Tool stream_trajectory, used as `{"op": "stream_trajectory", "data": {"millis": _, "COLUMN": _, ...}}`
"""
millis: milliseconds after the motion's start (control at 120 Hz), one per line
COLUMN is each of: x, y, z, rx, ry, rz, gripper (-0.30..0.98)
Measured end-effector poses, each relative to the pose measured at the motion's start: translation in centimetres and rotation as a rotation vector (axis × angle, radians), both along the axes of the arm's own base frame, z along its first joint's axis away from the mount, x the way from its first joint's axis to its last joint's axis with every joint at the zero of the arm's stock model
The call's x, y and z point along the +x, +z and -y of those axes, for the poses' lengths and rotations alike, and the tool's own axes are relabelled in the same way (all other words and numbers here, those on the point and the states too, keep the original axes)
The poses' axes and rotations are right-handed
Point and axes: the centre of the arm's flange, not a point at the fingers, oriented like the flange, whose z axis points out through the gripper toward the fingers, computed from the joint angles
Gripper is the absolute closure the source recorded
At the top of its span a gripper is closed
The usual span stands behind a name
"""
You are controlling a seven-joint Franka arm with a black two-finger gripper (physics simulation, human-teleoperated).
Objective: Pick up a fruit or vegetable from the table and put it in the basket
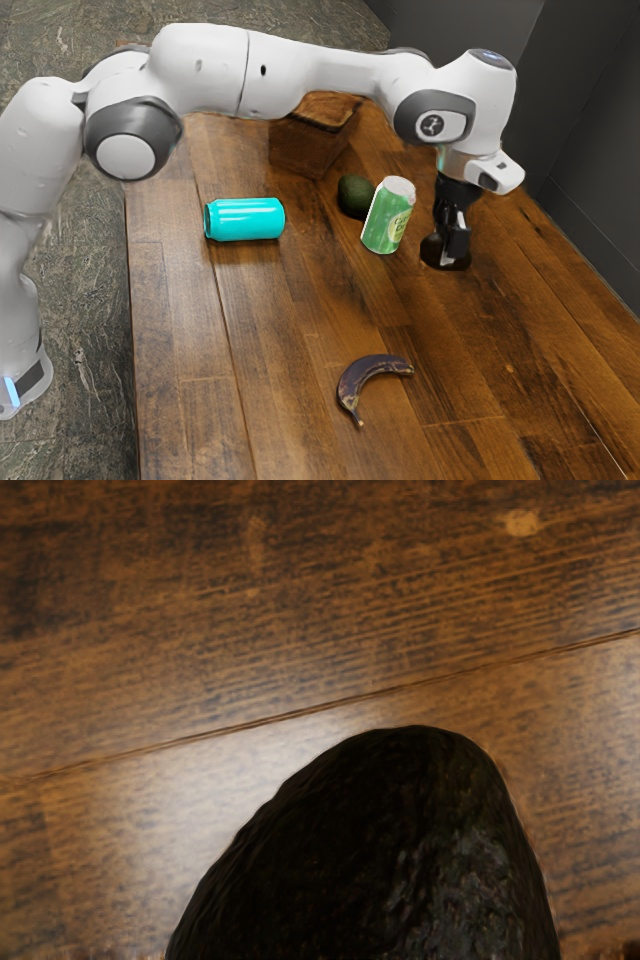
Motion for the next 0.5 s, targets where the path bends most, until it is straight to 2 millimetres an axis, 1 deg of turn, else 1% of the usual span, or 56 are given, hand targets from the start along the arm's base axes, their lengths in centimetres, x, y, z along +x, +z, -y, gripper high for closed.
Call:
{"op": "stream_trajectory", "data": {"millis": 50, "x": -0.8, "y": 3.9, "z": -2.0, "rx": 0.002, "ry": 0.026, "rz": 0.045, "gripper": 0.52}}
{"op": "stream_trajectory", "data": {"millis": 117, "x": -1.7, "y": 8.5, "z": -4.6, "rx": 0.015, "ry": 0.061, "rz": 0.093, "gripper": 0.52}}
{"op": "stream_trajectory", "data": {"millis": 167, "x": -2.8, "y": 12.3, "z": -6.6, "rx": 0.028, "ry": 0.089, "rz": 0.132, "gripper": 0.52}}
{"op": "stream_trajectory", "data": {"millis": 200, "x": -3.4, "y": 14.1, "z": -8.0, "rx": 0.039, "ry": 0.110, "rz": 0.146, "gripper": 0.51}}
{"op": "stream_trajectory", "data": {"millis": 217, "x": -3.7, "y": 14.7, "z": -9.1, "rx": 0.048, "ry": 0.128, "rz": 0.149, "gripper": 0.51}}
{"op": "stream_trajectory", "data": {"millis": 267, "x": -4.3, "y": 15.9, "z": -12.7, "rx": 0.075, "ry": 0.190, "rz": 0.149, "gripper": 0.51}}
{"op": "stream_trajectory", "data": {"millis": 300, "x": -4.9, "y": 16.6, "z": -15.5, "rx": 0.094, "ry": 0.240, "rz": 0.150, "gripper": 0.51}}
{"op": "stream_trajectory", "data": {"millis": 367, "x": -6.1, "y": 17.7, "z": -20.6, "rx": 0.125, "ry": 0.334, "rz": 0.145, "gripper": 0.52}}
{"op": "stream_trajectory", "data": {"millis": 400, "x": -6.7, "y": 17.9, "z": -23.0, "rx": 0.136, "ry": 0.377, "rz": 0.141, "gripper": 0.51}}
{"op": "stream_trajectory", "data": {"millis": 500, "x": -9.1, "y": 18.0, "z": -32.0, "rx": 0.147, "ry": 0.528, "rz": 0.119, "gripper": 0.52}}
